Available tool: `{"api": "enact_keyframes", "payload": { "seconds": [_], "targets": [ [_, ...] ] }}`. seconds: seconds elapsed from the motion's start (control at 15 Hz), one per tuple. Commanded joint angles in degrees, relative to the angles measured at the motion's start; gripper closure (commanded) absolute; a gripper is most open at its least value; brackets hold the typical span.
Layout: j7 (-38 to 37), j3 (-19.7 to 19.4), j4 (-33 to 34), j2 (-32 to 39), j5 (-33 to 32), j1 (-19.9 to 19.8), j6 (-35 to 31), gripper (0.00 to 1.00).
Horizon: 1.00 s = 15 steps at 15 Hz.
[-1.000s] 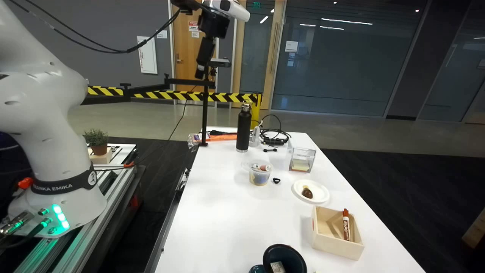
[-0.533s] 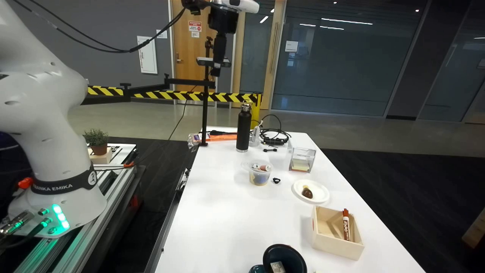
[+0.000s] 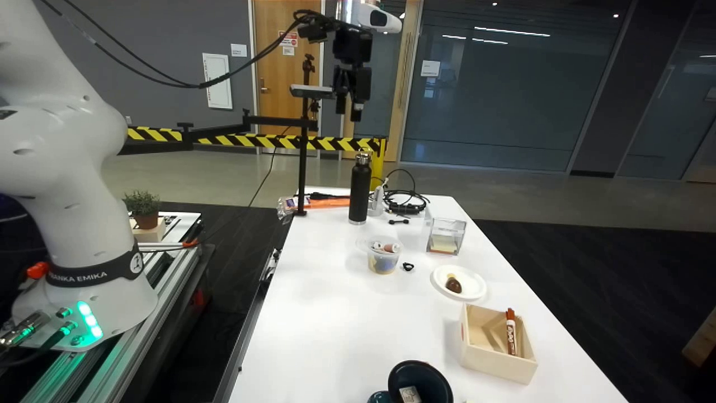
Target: Put the lid on the clear bowl.
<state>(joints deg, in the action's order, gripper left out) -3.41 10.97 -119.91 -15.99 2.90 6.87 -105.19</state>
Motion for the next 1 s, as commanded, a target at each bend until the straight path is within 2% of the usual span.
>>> {"api": "enact_keyframes", "payload": {
  "seconds": [0.0, 0.33, 0.47, 0.53, 0.8, 0.93],
  "targets": [
    [6.32, 0.93, 3.40, 5.17, -4.33, 2.19, -1.11, 0.00],
    [13.66, 2.51, 5.64, 11.26, -6.18, 5.15, -4.83, 0.00],
    [12.90, 2.90, 7.28, 13.37, -6.42, 5.57, -4.15, 0.00],
    [11.72, 2.51, 4.33, 10.75, -4.59, 5.47, -4.79, 0.00],
    [11.99, 2.72, 6.12, 13.16, -4.96, 5.71, -4.77, 0.00],
    [10.91, 3.31, 6.77, 15.13, -4.67, 6.27, -9.32, 0.00]
  ]
}}
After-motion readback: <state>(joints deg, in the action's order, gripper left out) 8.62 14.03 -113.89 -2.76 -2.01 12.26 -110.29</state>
